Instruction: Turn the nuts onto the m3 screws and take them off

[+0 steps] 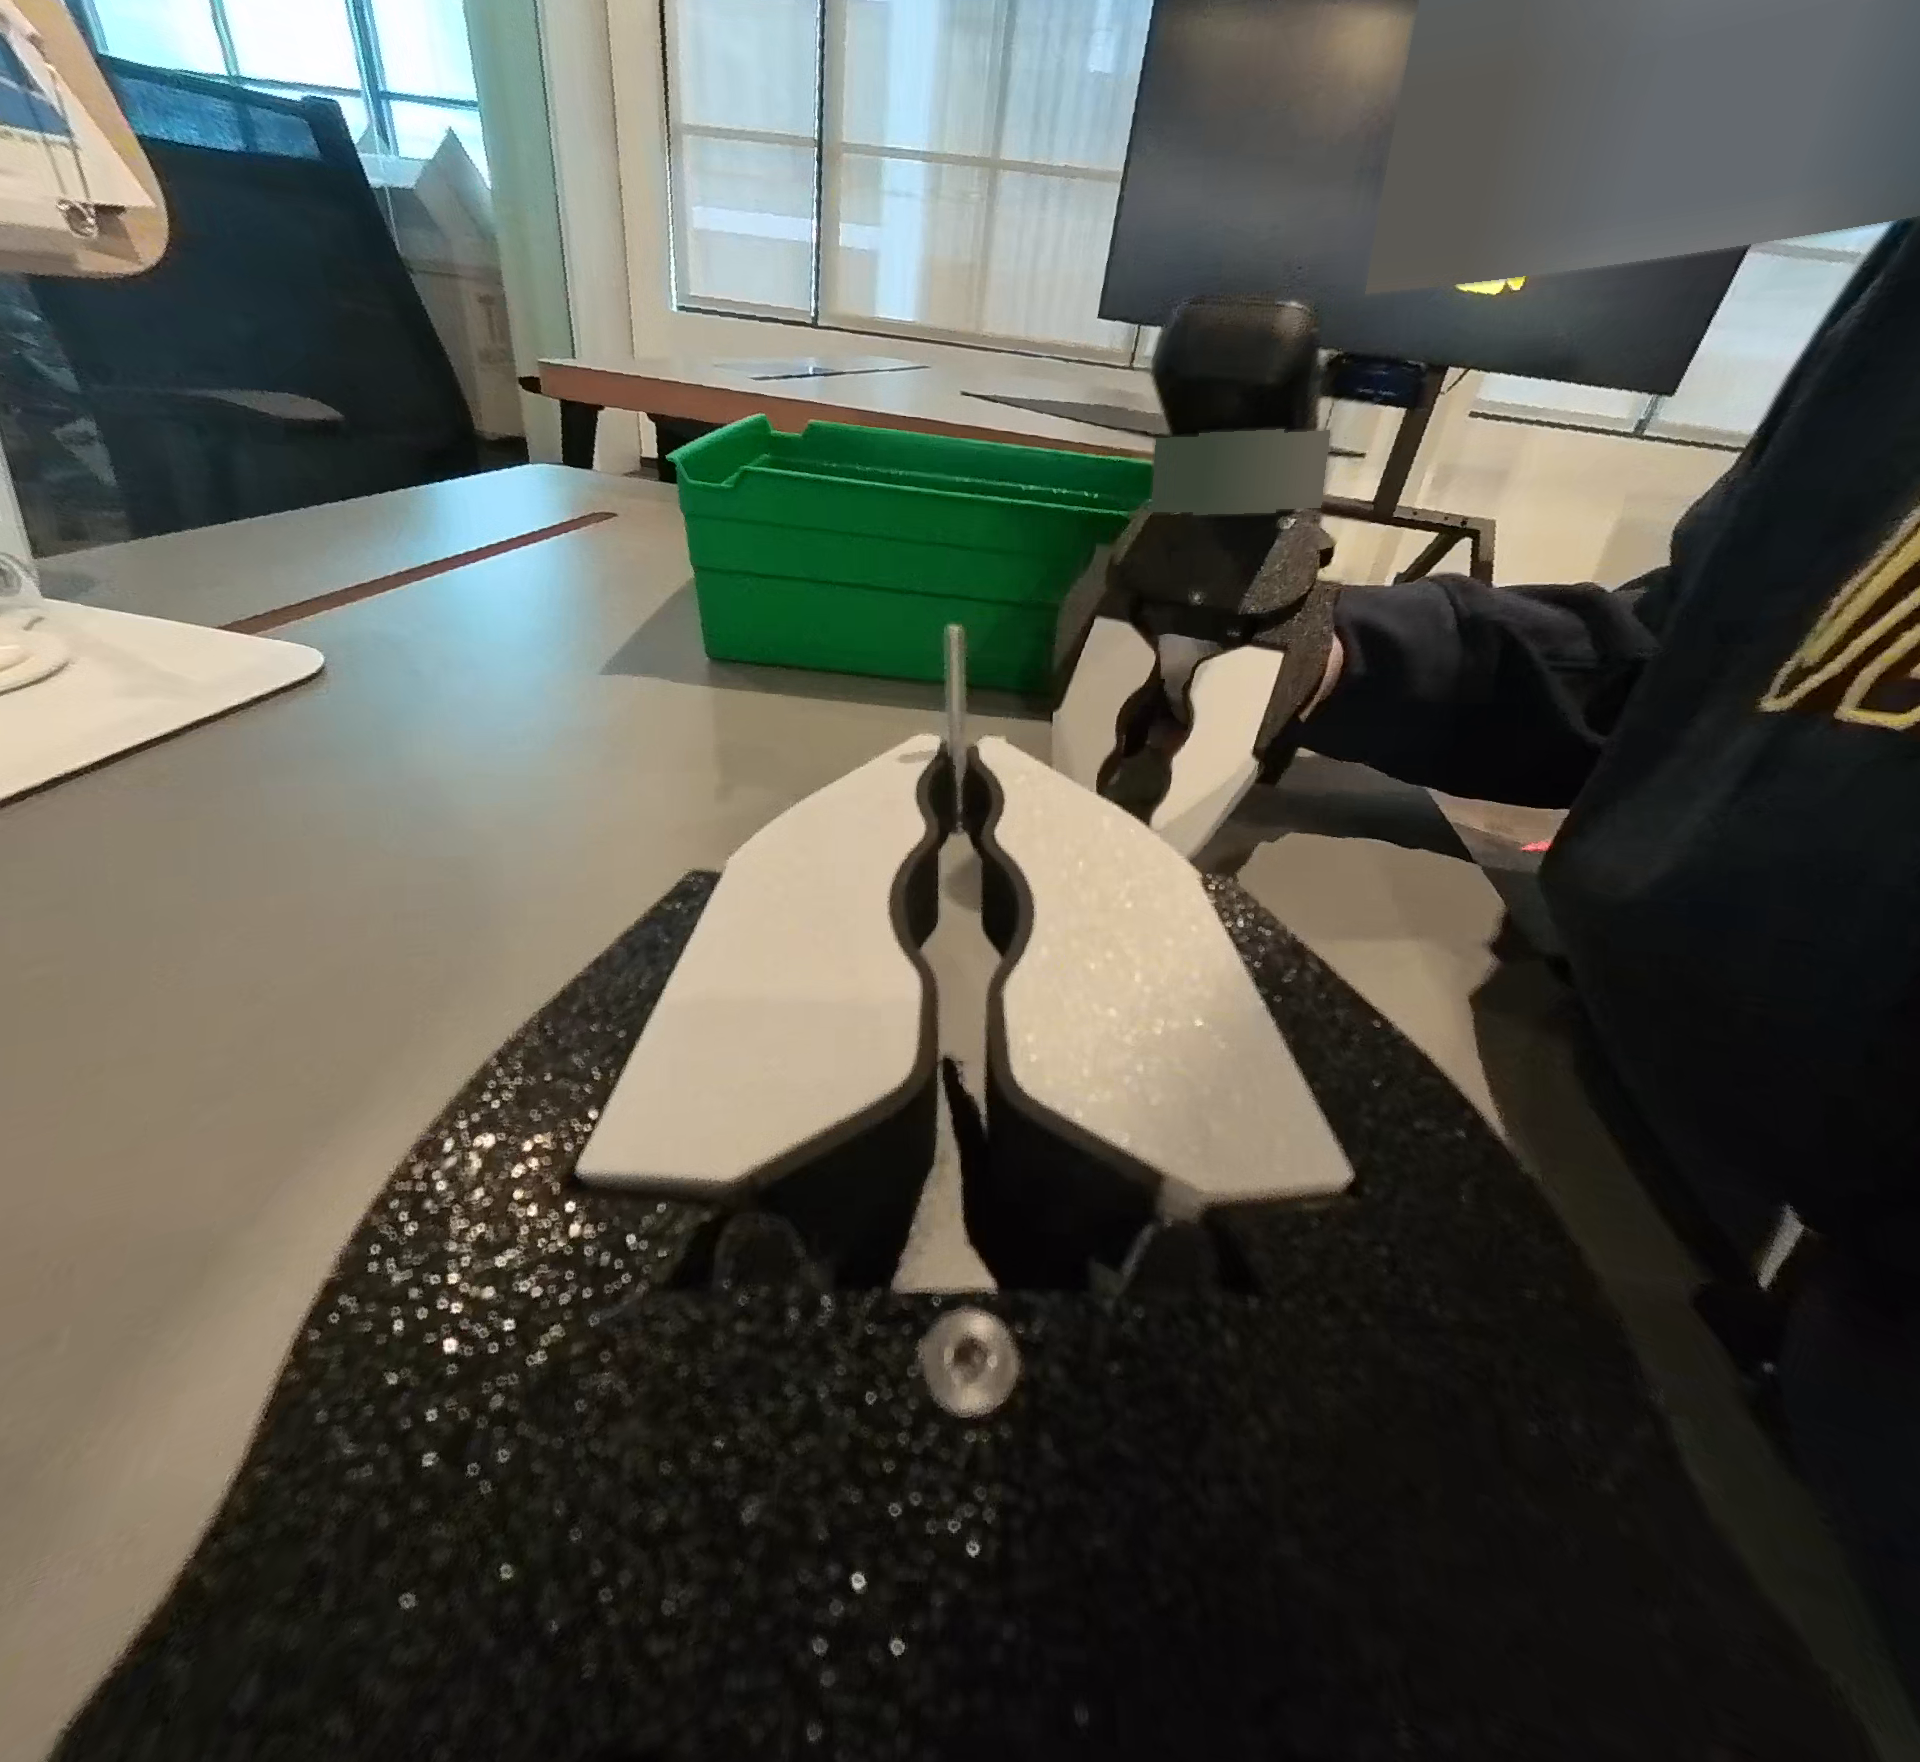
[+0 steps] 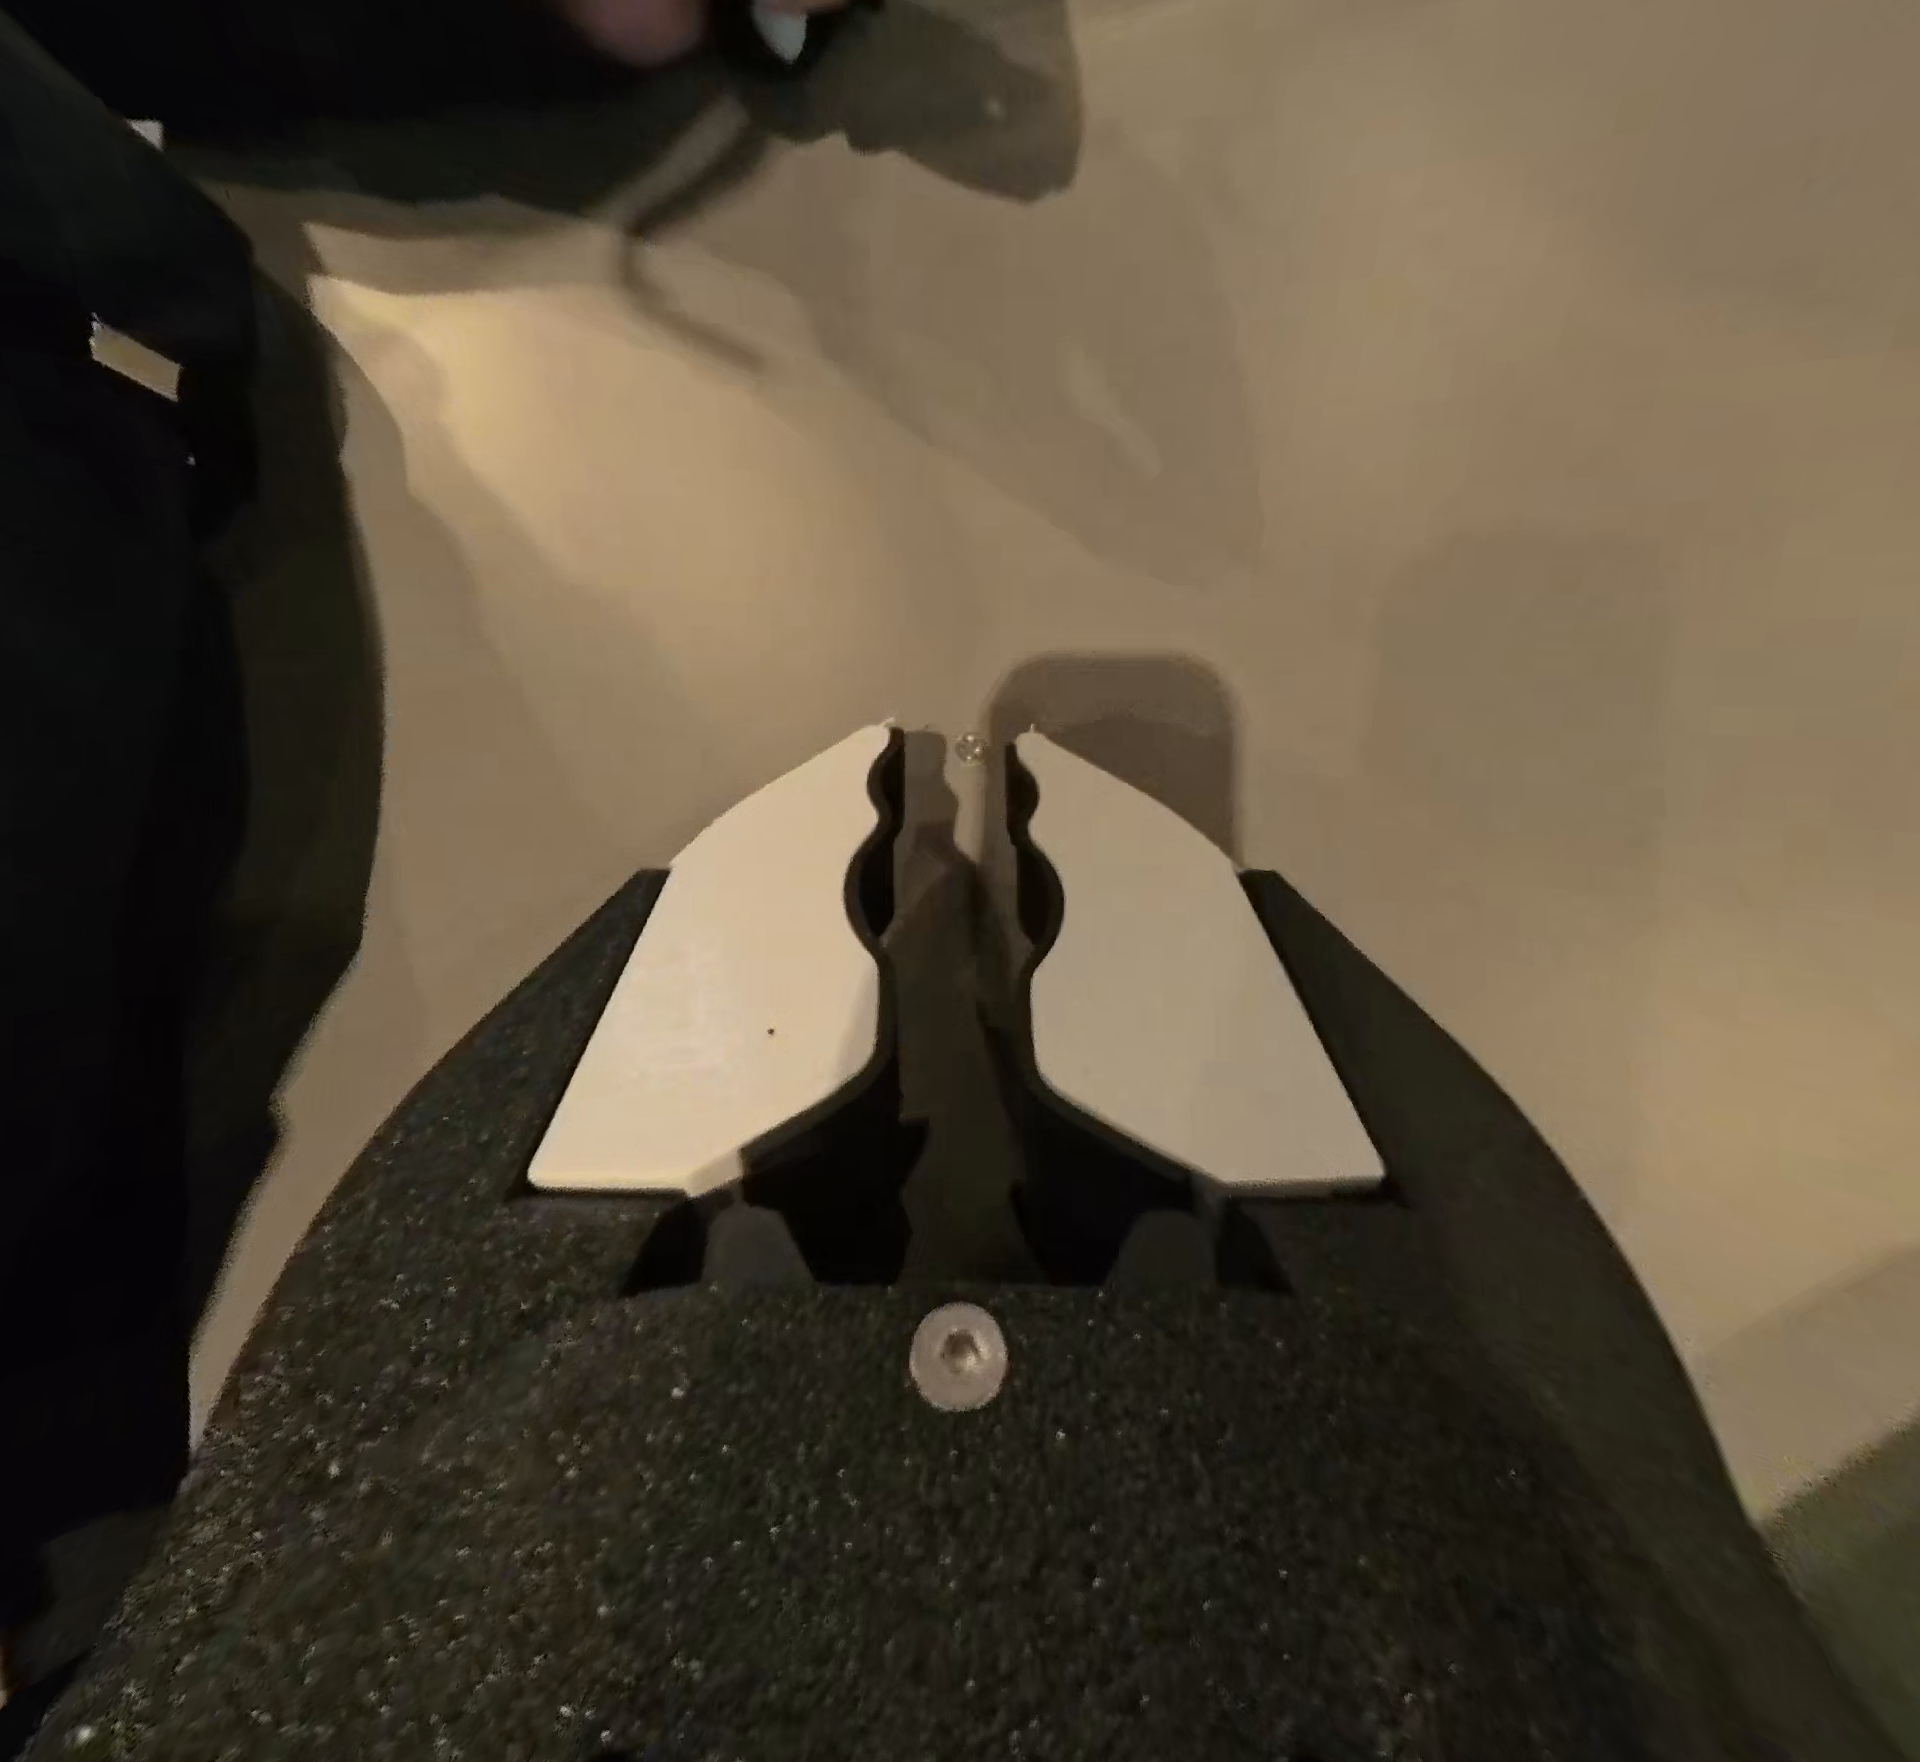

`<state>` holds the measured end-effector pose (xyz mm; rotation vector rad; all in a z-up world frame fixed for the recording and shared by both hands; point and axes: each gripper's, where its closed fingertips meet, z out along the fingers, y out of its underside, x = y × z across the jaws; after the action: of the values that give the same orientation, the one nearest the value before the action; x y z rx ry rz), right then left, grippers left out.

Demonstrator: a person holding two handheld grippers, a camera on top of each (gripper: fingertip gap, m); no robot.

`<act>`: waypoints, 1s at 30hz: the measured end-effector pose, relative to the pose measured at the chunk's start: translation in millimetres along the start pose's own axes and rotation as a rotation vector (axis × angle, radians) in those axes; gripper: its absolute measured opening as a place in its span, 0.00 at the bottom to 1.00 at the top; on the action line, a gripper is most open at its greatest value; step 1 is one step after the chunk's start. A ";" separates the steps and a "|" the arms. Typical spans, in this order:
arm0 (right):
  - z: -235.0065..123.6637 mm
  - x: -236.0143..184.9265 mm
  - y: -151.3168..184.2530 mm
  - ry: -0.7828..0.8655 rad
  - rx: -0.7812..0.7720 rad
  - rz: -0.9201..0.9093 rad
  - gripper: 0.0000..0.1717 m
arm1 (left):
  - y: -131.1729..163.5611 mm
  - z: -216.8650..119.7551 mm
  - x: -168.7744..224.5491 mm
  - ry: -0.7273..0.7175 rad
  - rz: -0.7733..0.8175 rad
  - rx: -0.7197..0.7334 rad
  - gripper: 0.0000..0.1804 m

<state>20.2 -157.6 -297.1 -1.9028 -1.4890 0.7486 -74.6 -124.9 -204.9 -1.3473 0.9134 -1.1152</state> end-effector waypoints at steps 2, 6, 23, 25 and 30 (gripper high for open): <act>5.6 -2.2 3.7 -0.018 -0.041 -0.004 0.09 | 1.0 0.7 1.1 0.004 0.006 -0.008 0.01; 11.6 0.8 5.7 0.008 -0.055 -0.023 0.06 | 2.8 2.1 3.0 0.011 0.015 -0.022 0.01; 15.6 1.8 -6.8 0.044 0.003 -0.075 0.03 | 5.2 4.2 4.9 0.026 0.012 -0.039 0.01; 13.3 2.0 -29.3 0.035 0.065 -0.098 0.03 | 6.3 5.0 6.7 0.036 0.019 -0.047 0.01; 0.6 -1.6 -111.0 -0.013 0.265 -0.207 0.03 | 11.5 9.2 16.8 0.088 0.065 -0.084 0.00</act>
<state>-51.1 -138.2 -214.2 -1.5251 -1.4860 0.8183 -60.5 -139.7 -214.0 -1.3354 1.0719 -1.1038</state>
